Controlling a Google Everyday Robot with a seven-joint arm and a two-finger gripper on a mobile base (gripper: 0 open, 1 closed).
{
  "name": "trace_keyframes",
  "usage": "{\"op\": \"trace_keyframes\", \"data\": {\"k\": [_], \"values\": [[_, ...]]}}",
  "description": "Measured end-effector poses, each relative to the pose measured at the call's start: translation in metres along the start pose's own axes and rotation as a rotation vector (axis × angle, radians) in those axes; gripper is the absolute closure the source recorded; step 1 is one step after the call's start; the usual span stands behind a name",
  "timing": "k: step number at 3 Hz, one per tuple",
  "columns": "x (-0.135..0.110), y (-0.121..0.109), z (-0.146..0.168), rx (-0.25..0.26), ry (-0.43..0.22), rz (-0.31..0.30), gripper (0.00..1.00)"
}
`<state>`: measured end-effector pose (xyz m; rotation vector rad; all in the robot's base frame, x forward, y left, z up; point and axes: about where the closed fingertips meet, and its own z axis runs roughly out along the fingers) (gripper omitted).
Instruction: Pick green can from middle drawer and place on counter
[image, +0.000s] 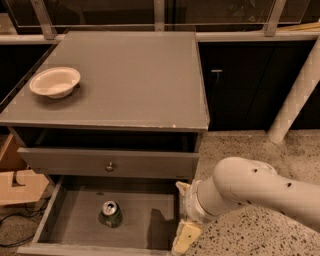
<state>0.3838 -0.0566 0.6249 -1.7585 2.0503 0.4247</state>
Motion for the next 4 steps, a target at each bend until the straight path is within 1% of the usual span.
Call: {"op": "trace_keyframes", "data": {"k": [1, 2, 3, 4], "values": [[0.000, 0.000, 0.000, 0.000, 0.000, 0.000, 0.00], [0.003, 0.001, 0.014, -0.006, -0.034, 0.033, 0.00], [0.000, -0.007, 0.050, 0.011, -0.108, 0.103, 0.00], [0.000, -0.007, 0.050, 0.011, -0.108, 0.103, 0.00]]}}
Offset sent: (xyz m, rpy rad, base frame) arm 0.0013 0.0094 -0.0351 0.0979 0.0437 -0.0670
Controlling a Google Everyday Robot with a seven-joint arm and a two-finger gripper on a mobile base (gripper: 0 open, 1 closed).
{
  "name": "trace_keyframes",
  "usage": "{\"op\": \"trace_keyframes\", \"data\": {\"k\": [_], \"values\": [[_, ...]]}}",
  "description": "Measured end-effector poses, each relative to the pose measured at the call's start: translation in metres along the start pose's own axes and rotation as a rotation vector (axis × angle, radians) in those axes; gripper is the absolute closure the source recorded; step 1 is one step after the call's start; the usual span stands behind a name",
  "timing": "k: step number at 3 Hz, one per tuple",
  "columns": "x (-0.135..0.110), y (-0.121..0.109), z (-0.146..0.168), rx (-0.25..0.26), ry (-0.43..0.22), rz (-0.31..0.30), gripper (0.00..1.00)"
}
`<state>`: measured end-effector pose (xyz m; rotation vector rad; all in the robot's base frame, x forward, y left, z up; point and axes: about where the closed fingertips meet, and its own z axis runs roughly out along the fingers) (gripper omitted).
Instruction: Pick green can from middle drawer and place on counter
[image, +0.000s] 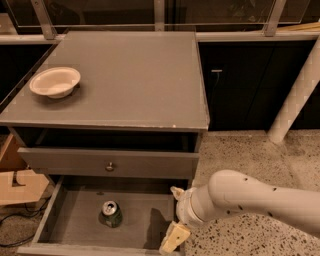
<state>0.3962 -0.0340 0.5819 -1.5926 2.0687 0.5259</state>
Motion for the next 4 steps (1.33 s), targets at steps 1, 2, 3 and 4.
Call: {"op": "trace_keyframes", "data": {"k": [1, 2, 3, 4], "values": [[0.001, 0.004, 0.020, -0.025, -0.032, 0.019, 0.00], [0.003, 0.001, 0.043, -0.034, -0.078, 0.052, 0.00], [0.005, -0.003, 0.060, -0.030, -0.119, 0.079, 0.00], [0.005, -0.003, 0.062, -0.030, -0.123, 0.083, 0.00]]}}
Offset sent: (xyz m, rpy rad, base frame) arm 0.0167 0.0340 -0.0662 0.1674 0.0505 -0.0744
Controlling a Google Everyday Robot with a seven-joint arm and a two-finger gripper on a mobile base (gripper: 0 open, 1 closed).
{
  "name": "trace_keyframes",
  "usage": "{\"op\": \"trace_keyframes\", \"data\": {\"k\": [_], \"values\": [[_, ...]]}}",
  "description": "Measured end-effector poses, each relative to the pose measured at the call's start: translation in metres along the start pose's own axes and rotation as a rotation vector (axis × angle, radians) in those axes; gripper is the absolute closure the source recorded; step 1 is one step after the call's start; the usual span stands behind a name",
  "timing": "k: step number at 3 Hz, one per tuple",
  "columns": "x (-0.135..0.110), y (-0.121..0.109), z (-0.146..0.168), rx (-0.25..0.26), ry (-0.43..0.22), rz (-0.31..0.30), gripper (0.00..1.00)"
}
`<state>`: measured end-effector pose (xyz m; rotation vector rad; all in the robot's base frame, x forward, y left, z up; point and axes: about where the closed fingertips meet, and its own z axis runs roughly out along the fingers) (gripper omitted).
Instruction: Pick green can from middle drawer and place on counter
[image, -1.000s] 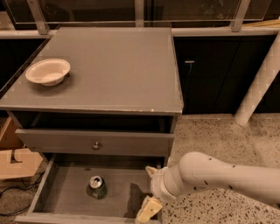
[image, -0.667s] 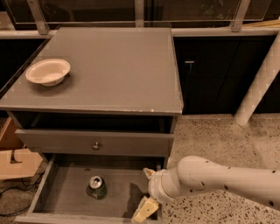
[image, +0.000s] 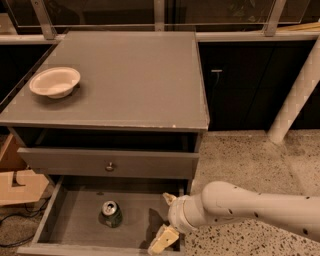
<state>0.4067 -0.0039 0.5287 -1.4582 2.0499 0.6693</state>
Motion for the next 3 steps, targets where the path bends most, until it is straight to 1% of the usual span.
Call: {"op": "trace_keyframes", "data": {"k": [1, 2, 3], "values": [[0.002, 0.001, 0.019, -0.025, -0.048, 0.002, 0.00], [-0.003, -0.012, 0.047, 0.014, -0.135, -0.015, 0.00], [-0.003, -0.012, 0.047, 0.014, -0.135, -0.015, 0.00]]}}
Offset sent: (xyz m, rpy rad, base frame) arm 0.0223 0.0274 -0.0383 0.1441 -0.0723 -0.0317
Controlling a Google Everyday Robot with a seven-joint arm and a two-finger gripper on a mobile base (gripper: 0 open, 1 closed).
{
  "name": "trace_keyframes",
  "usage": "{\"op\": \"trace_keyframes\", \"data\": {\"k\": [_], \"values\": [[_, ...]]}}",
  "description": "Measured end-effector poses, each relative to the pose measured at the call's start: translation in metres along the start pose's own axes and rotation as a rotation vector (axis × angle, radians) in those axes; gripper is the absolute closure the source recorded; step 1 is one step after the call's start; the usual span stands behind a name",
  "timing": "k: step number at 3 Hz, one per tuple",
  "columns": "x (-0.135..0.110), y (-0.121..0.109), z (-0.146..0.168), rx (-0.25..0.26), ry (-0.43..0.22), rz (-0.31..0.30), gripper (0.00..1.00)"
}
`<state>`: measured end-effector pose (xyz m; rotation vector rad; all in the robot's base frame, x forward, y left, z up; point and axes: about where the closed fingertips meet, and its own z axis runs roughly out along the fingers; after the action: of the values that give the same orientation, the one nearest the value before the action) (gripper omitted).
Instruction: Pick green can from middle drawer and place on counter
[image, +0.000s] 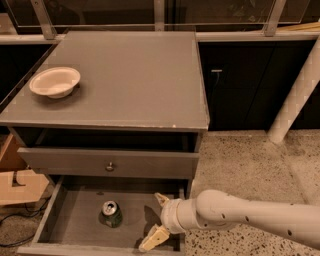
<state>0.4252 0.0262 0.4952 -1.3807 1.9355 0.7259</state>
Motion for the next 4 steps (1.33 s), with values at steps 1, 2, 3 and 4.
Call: {"op": "trace_keyframes", "data": {"k": [1, 2, 3, 4], "values": [[0.000, 0.004, 0.018, -0.012, -0.003, -0.014, 0.00], [-0.010, -0.001, 0.060, -0.020, -0.036, -0.051, 0.00], [-0.009, -0.001, 0.062, -0.022, -0.037, -0.050, 0.00], [-0.007, 0.001, 0.069, -0.036, -0.058, -0.048, 0.00]]}}
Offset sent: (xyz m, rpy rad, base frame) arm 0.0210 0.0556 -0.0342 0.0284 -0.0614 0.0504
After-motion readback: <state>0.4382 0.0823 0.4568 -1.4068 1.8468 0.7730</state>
